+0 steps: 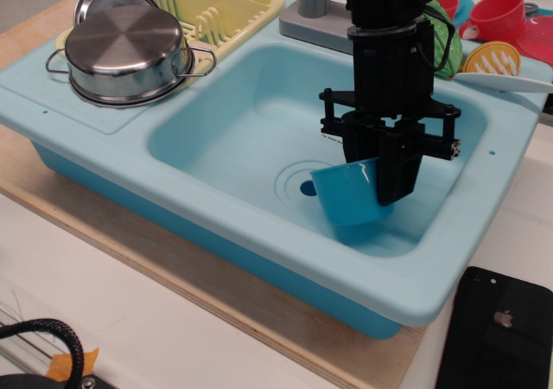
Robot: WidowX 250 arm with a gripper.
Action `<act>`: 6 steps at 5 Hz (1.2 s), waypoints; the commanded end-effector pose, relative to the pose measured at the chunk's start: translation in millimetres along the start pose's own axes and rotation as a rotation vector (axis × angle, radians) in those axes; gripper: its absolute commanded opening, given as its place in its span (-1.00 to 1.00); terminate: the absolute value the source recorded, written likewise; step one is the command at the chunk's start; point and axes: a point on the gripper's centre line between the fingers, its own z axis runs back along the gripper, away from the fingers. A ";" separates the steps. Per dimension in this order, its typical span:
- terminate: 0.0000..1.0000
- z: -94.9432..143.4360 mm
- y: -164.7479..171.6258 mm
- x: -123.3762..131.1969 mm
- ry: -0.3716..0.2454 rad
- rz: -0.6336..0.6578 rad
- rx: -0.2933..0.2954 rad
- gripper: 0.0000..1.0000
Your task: Flip cup upright
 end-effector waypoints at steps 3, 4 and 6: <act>-1.00 33.0 -10.8 1.1 -0.039 0.011 0.372 -1.00; -1.00 24.8 -6.8 3.2 -0.182 -0.039 0.363 -1.00; -1.00 17.9 -4.5 2.7 -0.287 -0.056 0.320 1.00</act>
